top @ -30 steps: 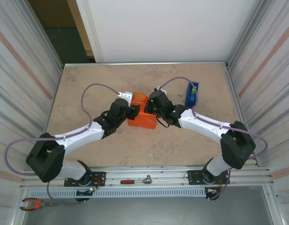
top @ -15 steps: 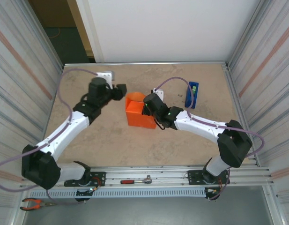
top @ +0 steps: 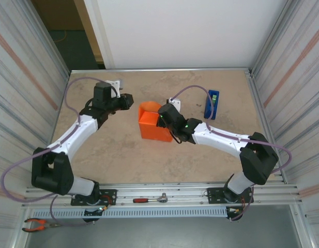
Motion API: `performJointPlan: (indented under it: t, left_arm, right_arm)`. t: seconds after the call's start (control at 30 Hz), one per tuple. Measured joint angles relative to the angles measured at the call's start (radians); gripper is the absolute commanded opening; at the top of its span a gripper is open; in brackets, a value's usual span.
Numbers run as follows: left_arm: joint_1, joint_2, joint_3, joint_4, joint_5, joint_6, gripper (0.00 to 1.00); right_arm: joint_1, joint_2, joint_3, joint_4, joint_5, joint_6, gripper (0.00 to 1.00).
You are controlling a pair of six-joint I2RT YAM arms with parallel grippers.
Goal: Wrap the gift box in paper
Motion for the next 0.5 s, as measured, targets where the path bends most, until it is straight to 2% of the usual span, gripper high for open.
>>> performJointPlan:
  t: [0.2,0.5]
  left_arm:
    - [0.000,0.071,-0.018,0.037,0.122,-0.002,0.15]
    - [-0.007,0.045,-0.111,0.128,0.235,-0.008,0.15]
  right_arm:
    - [0.000,-0.001,-0.004,0.006,0.000,0.003,0.00]
    - [0.000,-0.001,-0.004,0.007,0.000,0.006,0.00]
